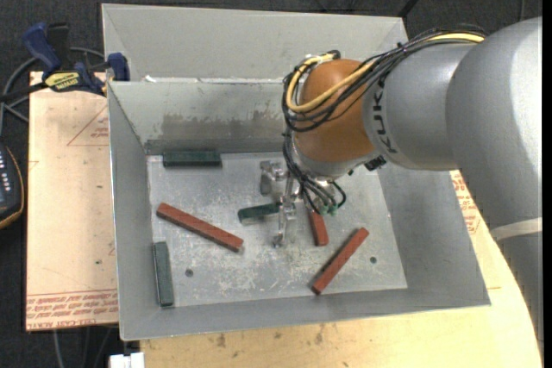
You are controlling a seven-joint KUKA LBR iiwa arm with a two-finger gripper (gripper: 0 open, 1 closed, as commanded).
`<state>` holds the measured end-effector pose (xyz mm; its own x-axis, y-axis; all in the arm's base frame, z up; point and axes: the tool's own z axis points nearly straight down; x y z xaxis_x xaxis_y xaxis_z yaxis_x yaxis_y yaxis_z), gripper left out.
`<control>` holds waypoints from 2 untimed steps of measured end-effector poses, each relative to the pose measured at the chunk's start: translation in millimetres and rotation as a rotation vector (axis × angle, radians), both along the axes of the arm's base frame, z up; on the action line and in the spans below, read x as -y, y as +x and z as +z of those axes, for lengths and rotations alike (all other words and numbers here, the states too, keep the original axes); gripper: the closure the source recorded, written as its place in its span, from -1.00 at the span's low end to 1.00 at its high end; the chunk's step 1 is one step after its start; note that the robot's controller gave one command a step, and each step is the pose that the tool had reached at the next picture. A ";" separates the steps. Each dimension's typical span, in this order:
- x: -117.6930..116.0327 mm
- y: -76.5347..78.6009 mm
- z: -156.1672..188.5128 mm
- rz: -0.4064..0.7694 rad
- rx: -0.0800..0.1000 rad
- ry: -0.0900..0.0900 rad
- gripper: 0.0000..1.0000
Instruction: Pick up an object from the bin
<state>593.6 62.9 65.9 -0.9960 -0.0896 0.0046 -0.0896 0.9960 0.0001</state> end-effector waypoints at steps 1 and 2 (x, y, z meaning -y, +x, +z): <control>-1.6 2.1 5.5 0.001 0.006 0.002 1.00; -39.9 7.1 182.0 0.048 0.017 0.003 1.00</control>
Offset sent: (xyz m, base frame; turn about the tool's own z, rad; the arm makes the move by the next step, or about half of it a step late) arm 0.0000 0.0000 0.0000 0.0000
